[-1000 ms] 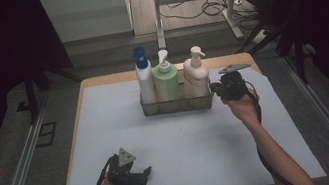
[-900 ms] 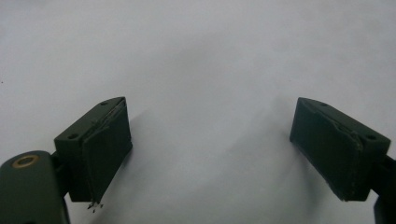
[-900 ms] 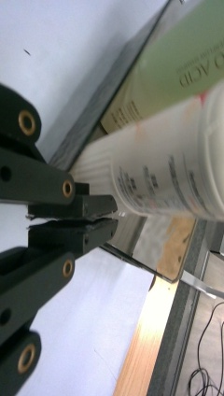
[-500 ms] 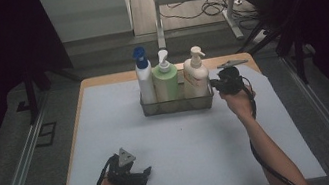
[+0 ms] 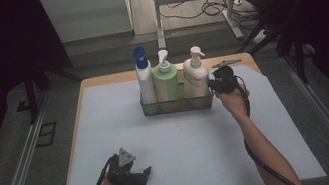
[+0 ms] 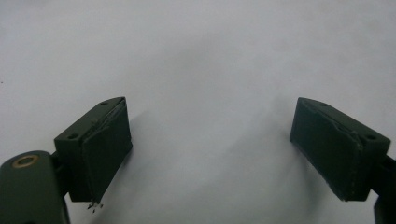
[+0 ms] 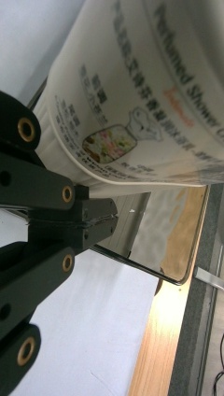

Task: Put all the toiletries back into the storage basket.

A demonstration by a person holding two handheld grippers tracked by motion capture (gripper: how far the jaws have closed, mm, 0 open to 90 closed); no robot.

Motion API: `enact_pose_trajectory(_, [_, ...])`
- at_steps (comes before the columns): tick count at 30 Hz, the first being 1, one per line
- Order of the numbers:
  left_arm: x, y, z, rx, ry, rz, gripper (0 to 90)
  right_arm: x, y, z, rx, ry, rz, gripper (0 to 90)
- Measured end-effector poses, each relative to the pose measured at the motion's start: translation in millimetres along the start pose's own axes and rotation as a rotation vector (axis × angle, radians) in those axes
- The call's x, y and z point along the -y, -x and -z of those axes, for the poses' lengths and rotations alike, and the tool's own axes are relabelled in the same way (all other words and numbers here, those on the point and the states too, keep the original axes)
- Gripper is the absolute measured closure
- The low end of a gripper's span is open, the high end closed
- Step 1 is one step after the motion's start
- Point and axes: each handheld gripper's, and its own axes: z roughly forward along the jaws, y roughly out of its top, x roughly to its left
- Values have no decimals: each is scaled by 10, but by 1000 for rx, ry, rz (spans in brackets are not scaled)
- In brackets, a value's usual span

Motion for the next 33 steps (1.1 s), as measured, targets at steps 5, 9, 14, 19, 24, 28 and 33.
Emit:
enact_pose_trajectory(5, [0,0,0,0,0,0,122,19,-3,-36,0,-9,-4,895])
enact_pose_trajectory(9, [0,0,0,0,0,1,123,19,-15,-63,4,-16,-3,895])
enact_pose_trajectory(14, [0,0,0,0,0,1,122,27,-26,-96,4,-24,3,896])
enact_pose_trajectory(19, [0,1,0,0,0,1,123,47,-45,-130,1,-36,12,895])
enact_pose_trajectory(24, [0,0,0,0,0,1,122,69,-68,-161,-2,-43,19,895])
enact_pose_trajectory(28, [0,0,0,0,0,1,122,78,-87,-169,-8,-47,25,895])
enact_pose_trajectory(33, [0,0,0,0,0,1,122,81,-129,-176,-22,-51,36,895])
